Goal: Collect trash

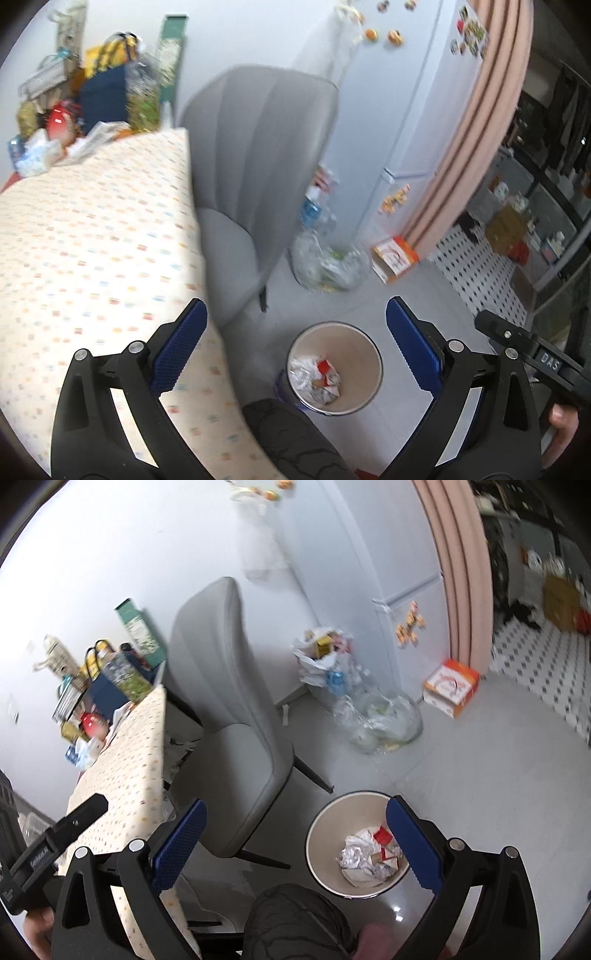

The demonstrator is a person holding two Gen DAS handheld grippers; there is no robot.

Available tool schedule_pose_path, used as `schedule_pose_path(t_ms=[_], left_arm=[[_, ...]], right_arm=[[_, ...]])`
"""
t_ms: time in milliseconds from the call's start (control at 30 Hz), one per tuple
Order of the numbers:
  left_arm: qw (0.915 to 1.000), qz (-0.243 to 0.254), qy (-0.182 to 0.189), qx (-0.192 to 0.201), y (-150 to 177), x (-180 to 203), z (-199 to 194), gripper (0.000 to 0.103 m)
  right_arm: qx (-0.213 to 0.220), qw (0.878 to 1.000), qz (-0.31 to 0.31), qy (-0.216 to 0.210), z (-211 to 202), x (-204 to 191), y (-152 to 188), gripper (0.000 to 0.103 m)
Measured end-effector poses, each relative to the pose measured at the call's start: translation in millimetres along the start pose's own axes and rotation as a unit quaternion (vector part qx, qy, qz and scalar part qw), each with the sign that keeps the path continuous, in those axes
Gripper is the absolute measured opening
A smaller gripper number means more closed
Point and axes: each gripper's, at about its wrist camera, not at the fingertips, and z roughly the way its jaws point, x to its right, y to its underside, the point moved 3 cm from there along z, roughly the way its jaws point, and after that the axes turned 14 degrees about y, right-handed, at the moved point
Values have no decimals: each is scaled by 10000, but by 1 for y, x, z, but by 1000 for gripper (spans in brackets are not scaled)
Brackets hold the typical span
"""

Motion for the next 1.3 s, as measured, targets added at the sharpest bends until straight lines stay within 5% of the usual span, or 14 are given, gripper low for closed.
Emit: schedule_pose_path(t_ms=[267,733,933,1100,1300], left_arm=[[9969,256,-440,597,-5,-7,-64,97],[9820,203,-1298,1358,-5,-24,-160,97],[9799,190,-1349,1458,4,-32,-193,97],[9766,152,-1405,1620,12,-42,-216,97],[9717,85,-1594,1739,26,-45,-237,97]], right_arm=[[455,9980,-202,392,-51,-44,2,95],[978,9907,-912,249,-119,-100,15,95],[1108,9866,-1195,56,-139,-121,24,95],[1348,9790,-1431,-542,-157,-134,33,95],[1307,9739,-1739,-641,-163,-153,48,95]])
